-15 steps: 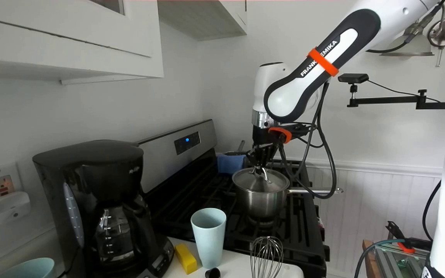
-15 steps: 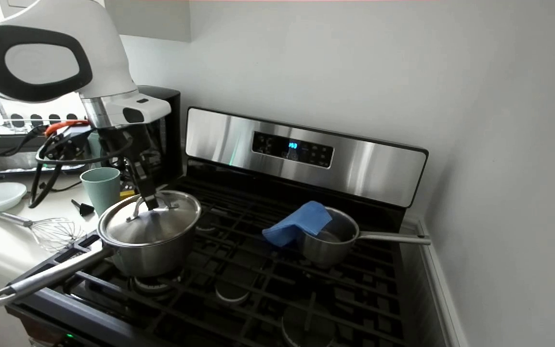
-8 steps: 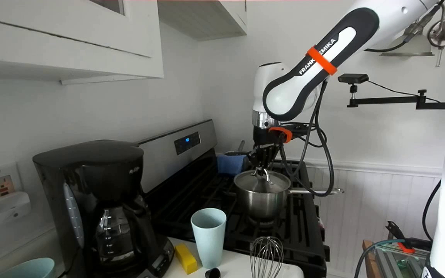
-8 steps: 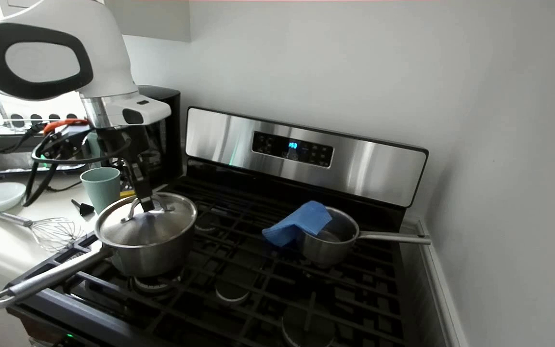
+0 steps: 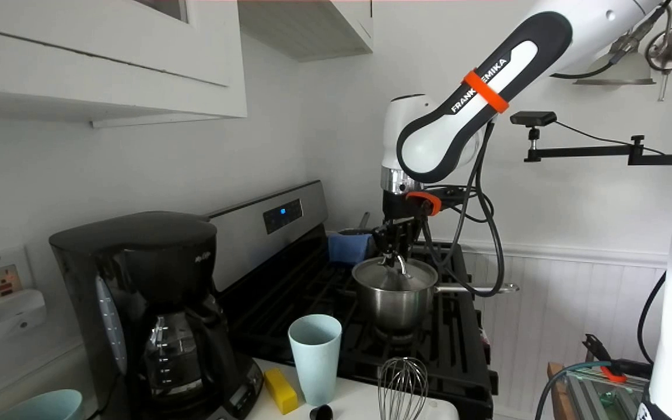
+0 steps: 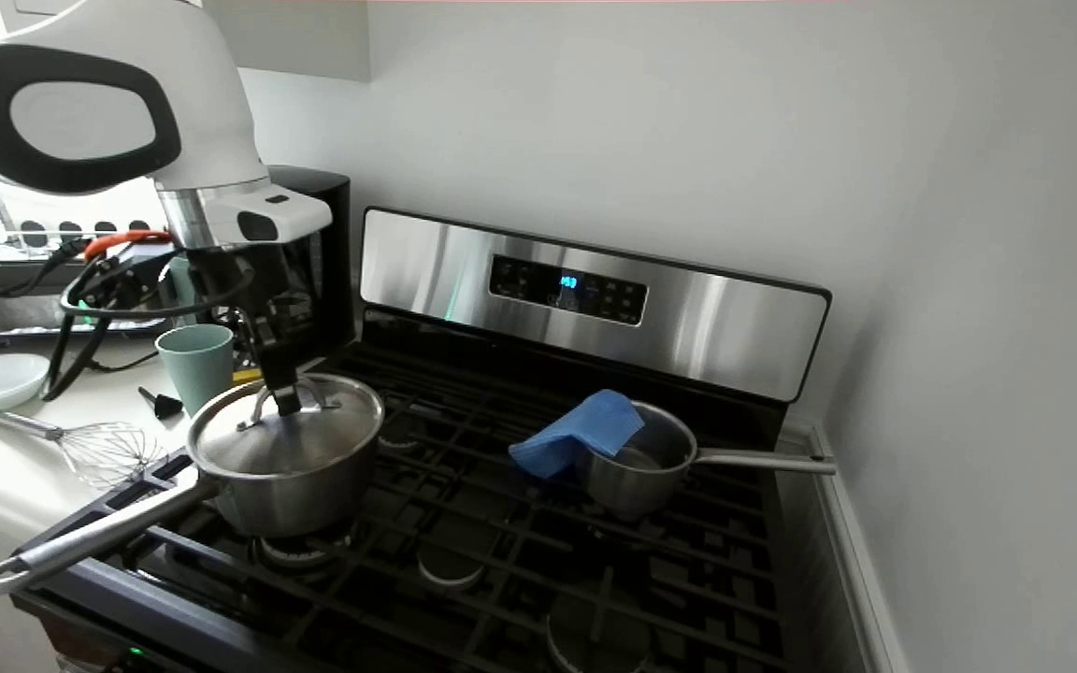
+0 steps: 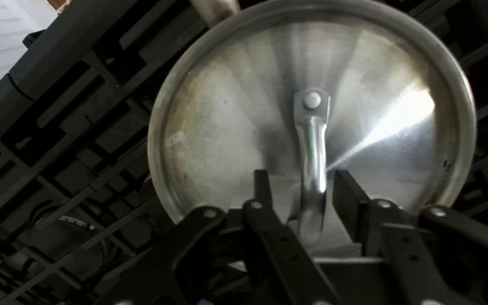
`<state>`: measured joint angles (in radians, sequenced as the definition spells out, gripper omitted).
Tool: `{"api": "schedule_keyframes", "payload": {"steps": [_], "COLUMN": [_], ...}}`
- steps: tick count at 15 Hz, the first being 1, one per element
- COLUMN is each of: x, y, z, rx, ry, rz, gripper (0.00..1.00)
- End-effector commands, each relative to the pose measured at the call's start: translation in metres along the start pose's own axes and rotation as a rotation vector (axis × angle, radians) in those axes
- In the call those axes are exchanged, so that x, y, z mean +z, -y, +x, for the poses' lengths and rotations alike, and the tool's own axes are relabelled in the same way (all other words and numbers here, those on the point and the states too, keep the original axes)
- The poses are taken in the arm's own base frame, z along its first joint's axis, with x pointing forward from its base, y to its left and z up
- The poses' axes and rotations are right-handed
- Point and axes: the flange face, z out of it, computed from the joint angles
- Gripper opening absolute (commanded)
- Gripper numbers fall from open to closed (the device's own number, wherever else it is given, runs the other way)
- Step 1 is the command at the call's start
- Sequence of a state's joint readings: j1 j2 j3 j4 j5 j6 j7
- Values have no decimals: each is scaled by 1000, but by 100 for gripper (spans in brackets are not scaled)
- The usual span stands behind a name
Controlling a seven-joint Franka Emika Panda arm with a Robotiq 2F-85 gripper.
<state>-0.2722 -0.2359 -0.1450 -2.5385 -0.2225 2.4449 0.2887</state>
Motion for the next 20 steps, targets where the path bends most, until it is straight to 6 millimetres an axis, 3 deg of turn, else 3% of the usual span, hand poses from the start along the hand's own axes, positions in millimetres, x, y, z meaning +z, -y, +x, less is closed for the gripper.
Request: {"api": "schedule_keyframes", "payload": {"steps": [1, 5, 11, 16, 17, 18, 20], "x": [-17, -46, -104, -145, -150, -137, -145], "y": [-4, -10, -25, -43, -44, -38, -41], "z": [1, 5, 9, 6, 7, 10, 9], "rx": [26, 46, 98, 37, 31, 52, 44], "ry": [-13, -54, -59, -32, -40, -40, -47], "rz": [35, 67, 72, 65, 70, 57, 59], "gripper": [74, 99, 100, 100, 100, 100, 100]}}
